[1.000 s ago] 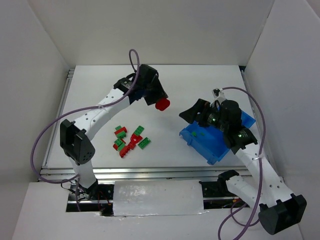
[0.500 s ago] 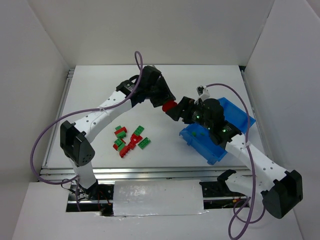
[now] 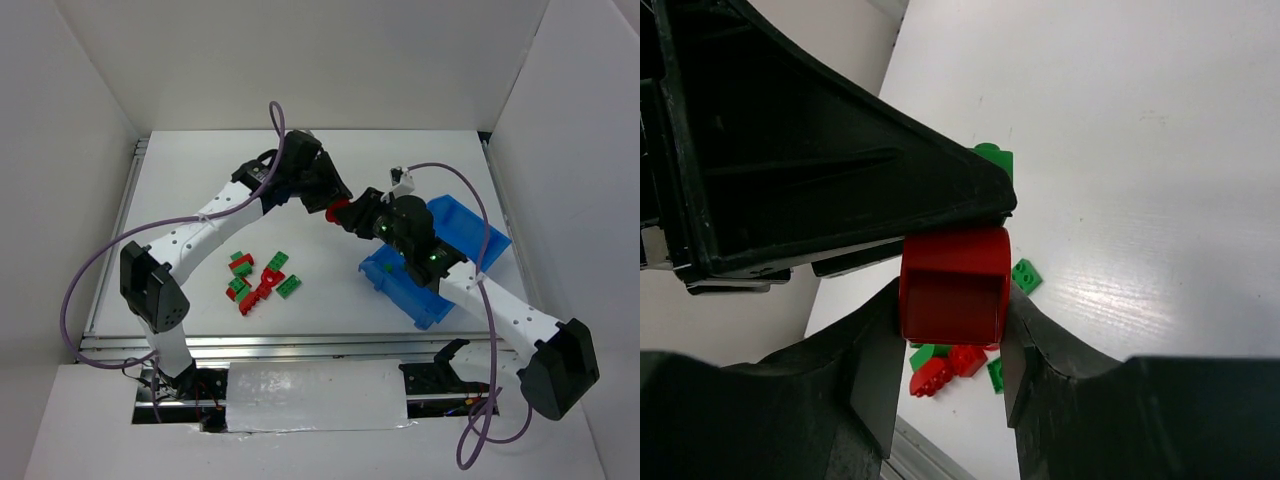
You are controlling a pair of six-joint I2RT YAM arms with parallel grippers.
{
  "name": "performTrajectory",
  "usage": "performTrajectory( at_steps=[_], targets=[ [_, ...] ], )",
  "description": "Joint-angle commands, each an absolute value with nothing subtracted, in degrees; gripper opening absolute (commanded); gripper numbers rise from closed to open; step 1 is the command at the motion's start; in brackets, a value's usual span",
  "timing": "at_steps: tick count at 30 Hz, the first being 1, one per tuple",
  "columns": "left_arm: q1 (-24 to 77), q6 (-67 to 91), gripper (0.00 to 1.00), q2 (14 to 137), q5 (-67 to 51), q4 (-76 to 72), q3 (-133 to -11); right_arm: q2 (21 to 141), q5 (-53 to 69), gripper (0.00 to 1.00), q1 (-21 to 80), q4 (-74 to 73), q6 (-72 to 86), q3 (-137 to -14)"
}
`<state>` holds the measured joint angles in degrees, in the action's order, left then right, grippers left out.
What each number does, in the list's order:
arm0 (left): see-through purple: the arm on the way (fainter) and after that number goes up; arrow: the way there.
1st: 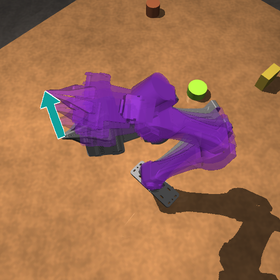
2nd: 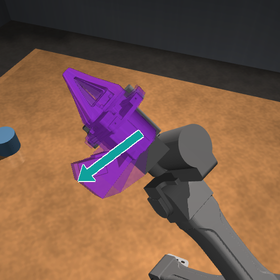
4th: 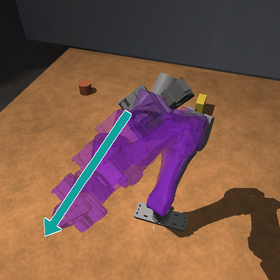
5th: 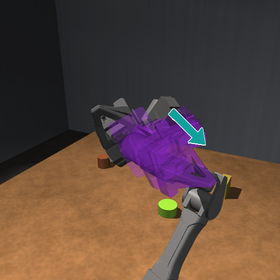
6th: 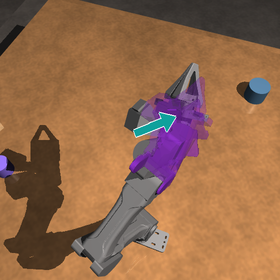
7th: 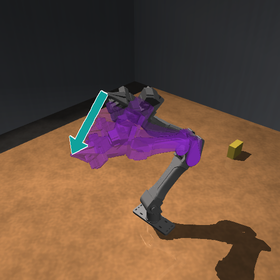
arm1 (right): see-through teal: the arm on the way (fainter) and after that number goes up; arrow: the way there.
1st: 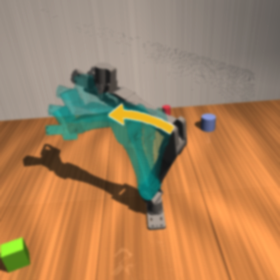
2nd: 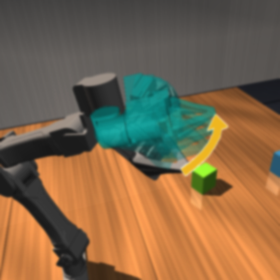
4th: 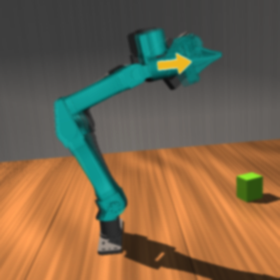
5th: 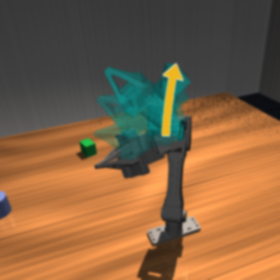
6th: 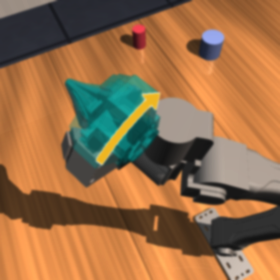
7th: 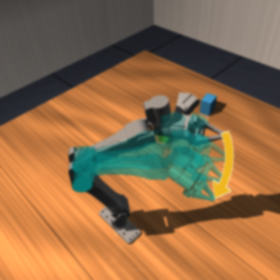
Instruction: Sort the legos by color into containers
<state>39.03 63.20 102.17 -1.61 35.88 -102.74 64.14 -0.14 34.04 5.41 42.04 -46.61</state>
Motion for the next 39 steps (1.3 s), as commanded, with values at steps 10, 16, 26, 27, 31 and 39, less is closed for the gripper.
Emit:
performTrajectory(
  at_steps=[10,16,26,27,31,39],
  targets=[
    [34.4,57.7,0.00,100.4,-0.8,35.2,-104.0,45.5,3.7,0.00,34.2,4.9,34.7,-37.6],
    [33.9,54.9,0.00,100.8,-0.3,34.1,-102.9,39.6,-16.3,0.00,32.2,-12.5,39.2,-41.5],
    [38.3,44.5,0.00,100.0,-3.2,33.9,-101.7,61.3,-32.2,0.00,5.2,-44.8,46.5,-60.9],
    [38.8,43.6,0.00,100.3,-3.8,33.9,-102.0,62.1,-32.2,0.01,4.6,-44.0,46.4,-60.9],
    [41.8,39.6,0.00,102.6,-8.3,32.7,-104.0,65.4,-30.6,0.16,0.6,-43.5,47.0,-60.5],
    [45.4,34.6,0.00,106.1,-14.2,25.7,-103.6,65.0,-28.6,0.95,-2.0,-42.2,46.9,-63.2]
  ],
)
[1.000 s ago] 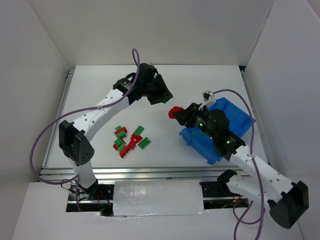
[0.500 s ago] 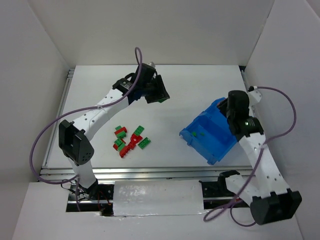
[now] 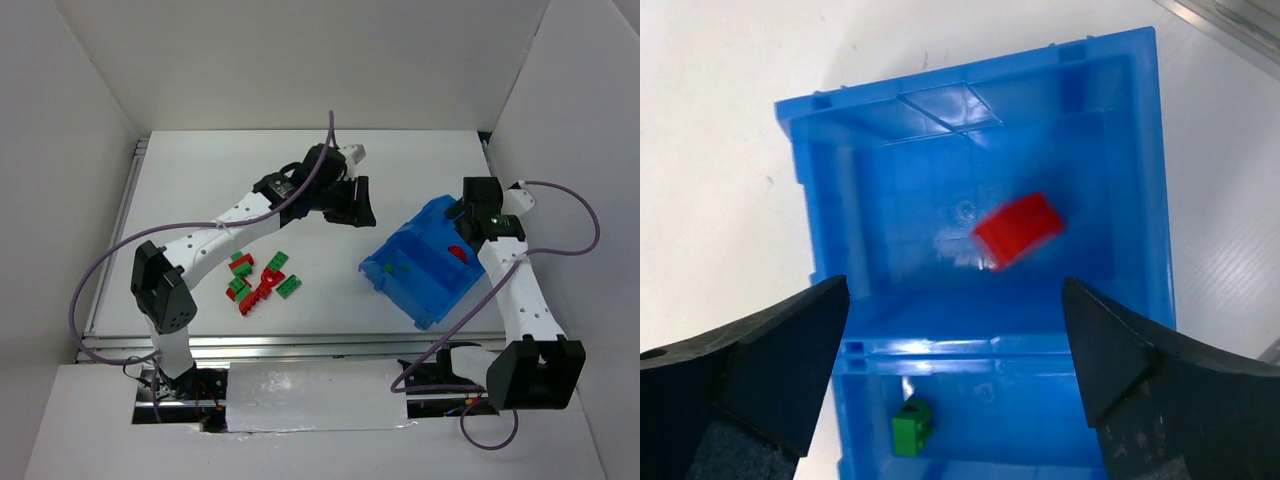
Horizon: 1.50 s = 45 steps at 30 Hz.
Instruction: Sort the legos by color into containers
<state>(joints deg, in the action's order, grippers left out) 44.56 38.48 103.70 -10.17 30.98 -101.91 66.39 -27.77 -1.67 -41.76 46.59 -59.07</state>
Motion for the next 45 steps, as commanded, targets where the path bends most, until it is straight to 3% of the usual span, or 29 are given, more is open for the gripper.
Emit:
performTrajectory(
  at_steps=[1,8,10,11,14,15,17,18,19,20,23,28,30,34,39,45],
  targets=[
    [45.9,33.4,0.00,107.0,-15.1,25.1,-104.8,64.3,-28.6,0.95,-2.0,-42.9,46.8,-64.1],
    [52.6,29.3,0.00,122.2,-11.3,29.7,-118.2,53.9,-22.1,0.99,-2.0,-46.5,44.2,-72.3],
    [54.7,29.3,0.04,124.5,-11.2,31.1,-120.4,52.4,-20.8,1.00,-1.9,-47.6,43.3,-73.9],
    [55.4,29.4,0.16,126.2,-11.2,31.3,-120.8,52.0,-20.5,1.00,-2.0,-48.7,43.0,-75.0],
    [57.3,29.7,0.36,127.4,-10.9,30.9,-120.9,50.3,-19.0,1.00,-2.0,-49.0,41.7,-75.5],
    [57.8,29.9,0.56,127.7,-10.4,30.9,-120.9,49.8,-18.5,1.00,-2.0,-48.7,41.3,-75.4],
    [58.0,30.6,0.74,128.0,-10.0,30.1,-120.9,49.0,-17.3,1.00,-1.8,-48.1,40.8,-74.9],
    [57.9,30.9,0.77,128.0,-9.9,29.4,-121.2,48.8,-17.0,1.00,-1.9,-47.6,40.3,-74.5],
    [58.0,31.0,0.93,128.0,-9.6,29.4,-121.6,49.0,-16.1,0.99,-2.0,-47.2,40.1,-74.2],
    [58.0,31.2,1.00,127.9,-8.7,29.7,-122.2,49.1,-15.5,1.00,-1.9,-47.1,39.9,-74.1],
    [57.1,32.2,1.00,125.2,-4.6,30.3,-122.7,49.8,-11.8,1.00,-1.9,-45.9,38.7,-73.0],
    [50.7,35.9,0.99,113.4,5.9,28.9,-111.9,50.9,-6.7,1.00,-0.3,-43.5,36.8,-70.8],
    [46.9,35.7,1.00,110.1,14.0,35.1,-111.4,51.8,-7.5,1.00,3.4,-44.2,36.8,-70.9],
    [39.8,27.9,0.99,106.7,17.9,40.1,-104.4,51.7,-6.0,1.00,6.2,-44.2,35.9,-70.7],
    [33.7,14.7,1.00,102.7,9.8,35.6,-87.0,49.7,-0.3,1.00,6.8,-42.1,33.3,-69.4],
    [32.6,10.7,1.00,102.0,4.1,29.9,-76.0,49.7,4.0,0.99,7.3,-42.6,31.8,-69.3]
  ],
)
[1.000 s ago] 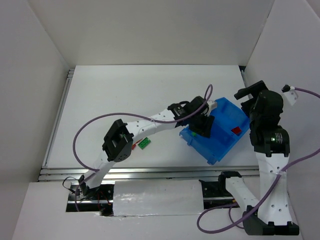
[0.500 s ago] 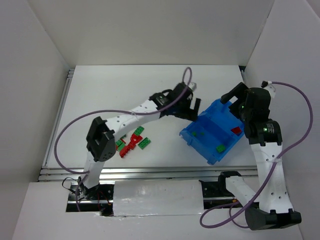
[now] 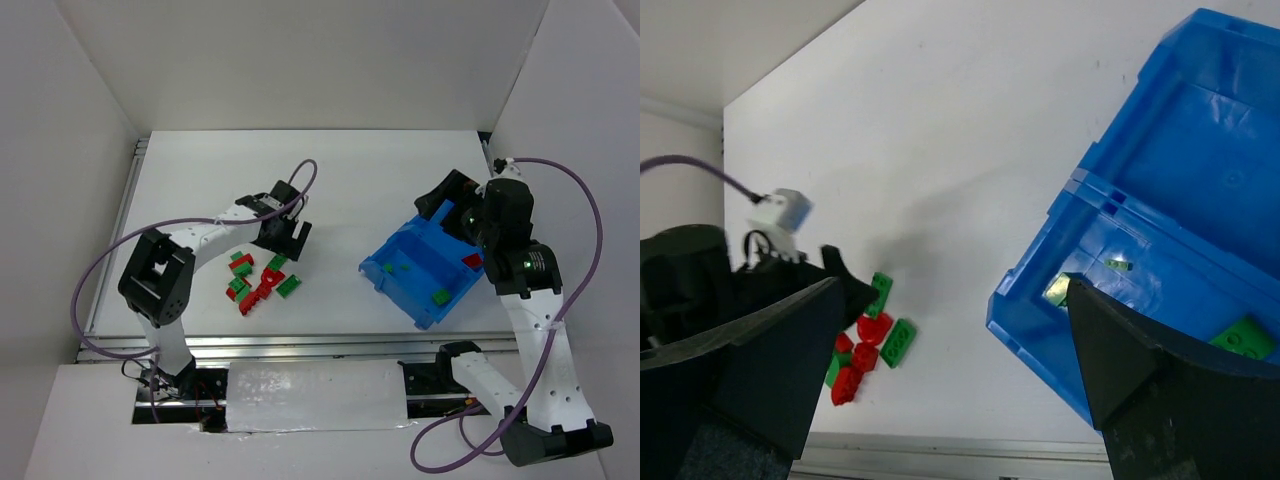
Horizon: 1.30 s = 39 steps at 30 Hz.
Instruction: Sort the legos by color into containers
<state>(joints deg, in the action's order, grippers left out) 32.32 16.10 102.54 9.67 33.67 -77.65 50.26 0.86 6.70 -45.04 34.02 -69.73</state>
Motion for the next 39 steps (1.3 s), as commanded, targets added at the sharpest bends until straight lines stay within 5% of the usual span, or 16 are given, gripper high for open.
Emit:
performTrajectory(
  at_steps=[1,12,17,19,20,25,28,39],
  targets=[
    [32.6,10.4,1.00,102.7,3.4,29.3,-75.5,49.7,4.5,1.00,7.4,-42.5,31.6,-69.2],
    [31.6,11.3,0.97,109.5,1.9,30.8,-74.5,47.3,4.5,0.99,7.5,-43.3,30.5,-69.0],
    [31.6,12.6,0.84,109.9,4.5,29.4,-73.9,46.1,4.3,0.99,7.6,-43.2,30.6,-68.5],
    [31.6,13.3,0.66,111.2,4.7,29.2,-75.0,45.7,4.7,1.00,7.6,-43.0,30.8,-68.3],
    [31.6,13.4,0.49,112.5,4.9,29.5,-75.8,45.7,4.9,1.00,7.6,-43.0,30.9,-68.2],
    [31.6,14.3,0.26,114.2,6.3,29.3,-79.1,45.7,4.8,0.99,7.5,-43.4,30.8,-68.8],
    [31.6,15.4,0.00,114.4,7.2,29.3,-83.0,45.4,4.4,1.00,7.6,-43.8,30.8,-68.6],
    [42.0,21.3,0.00,104.2,2.1,27.7,-103.0,44.2,-3.6,0.99,7.5,-49.0,34.0,-74.0]
  ],
)
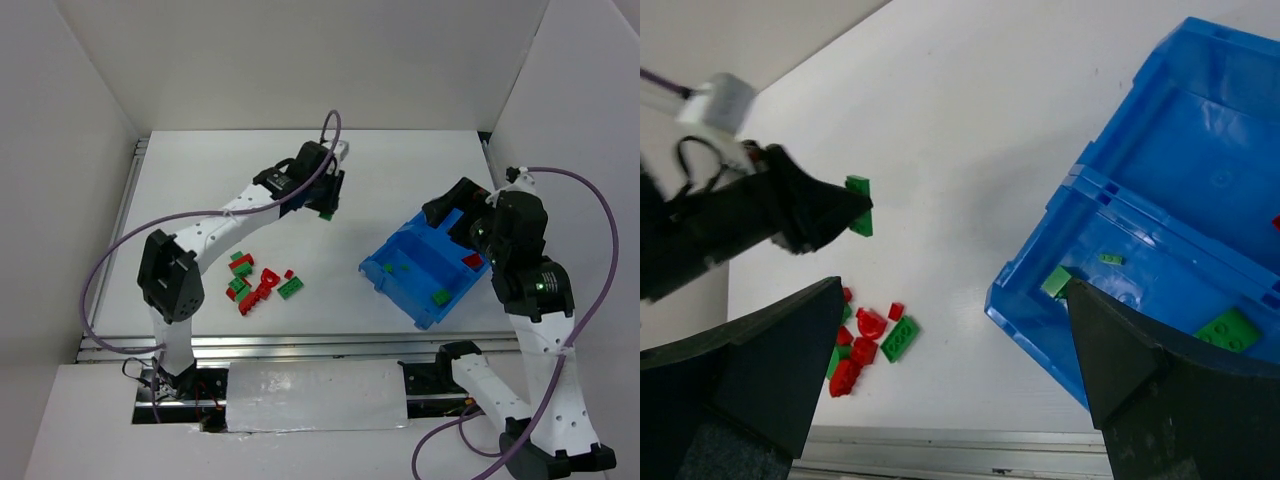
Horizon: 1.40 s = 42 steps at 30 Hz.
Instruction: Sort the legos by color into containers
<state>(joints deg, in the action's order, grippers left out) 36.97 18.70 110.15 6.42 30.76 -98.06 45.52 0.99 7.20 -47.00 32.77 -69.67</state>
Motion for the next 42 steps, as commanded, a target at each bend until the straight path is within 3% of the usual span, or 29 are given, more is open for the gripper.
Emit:
performTrajectory(
  at_steps=[1,9,16,17,18,20,21,23,29,35,38,40,42],
  targets=[
    [45.1,21.1,0.00,104.1,0.9,27.0,-104.4,43.9,-5.6,1.00,7.5,-49.6,34.4,-74.6],
    [55.7,22.9,0.03,110.6,-4.7,17.8,-109.8,41.3,-13.2,1.00,7.3,-51.6,36.3,-82.2],
    [58.0,24.6,0.26,120.4,-5.0,17.2,-120.2,40.7,-12.0,1.00,7.6,-51.9,36.3,-83.8],
    [58.0,24.8,0.32,121.5,-4.7,17.1,-120.6,40.7,-11.9,1.00,7.7,-52.0,36.2,-83.8],
    [58.0,25.0,0.49,122.0,-4.6,17.0,-121.0,40.7,-11.9,0.99,7.8,-52.0,36.0,-83.9],
    [58.0,25.3,0.66,123.0,-4.0,17.0,-121.6,40.6,-11.9,1.00,8.0,-52.2,35.8,-84.0],
    [58.0,25.6,0.85,123.0,-3.5,17.5,-122.1,40.6,-12.0,0.99,8.2,-52.2,35.4,-83.8],
    [58.1,25.4,1.00,122.2,-1.9,17.9,-121.3,40.6,-11.9,1.00,8.3,-51.9,35.1,-83.6],
    [57.0,14.4,1.00,108.8,6.6,22.7,-110.9,41.1,-8.0,1.00,8.4,-50.1,33.9,-81.5],
    [52.7,4.8,1.00,91.3,7.7,23.5,-82.8,40.7,-0.3,0.99,8.9,-45.8,31.2,-77.6],
    [50.9,5.9,0.99,84.3,7.1,21.5,-69.6,41.7,3.2,1.00,9.4,-44.7,30.5,-76.8],
    [49.7,7.6,0.99,81.8,6.1,21.9,-66.7,42.1,3.9,1.00,9.6,-43.9,30.4,-76.6],
    [48.3,8.9,0.93,81.8,5.0,22.9,-64.3,42.6,4.7,1.00,9.8,-43.4,30.3,-76.4]
  ],
)
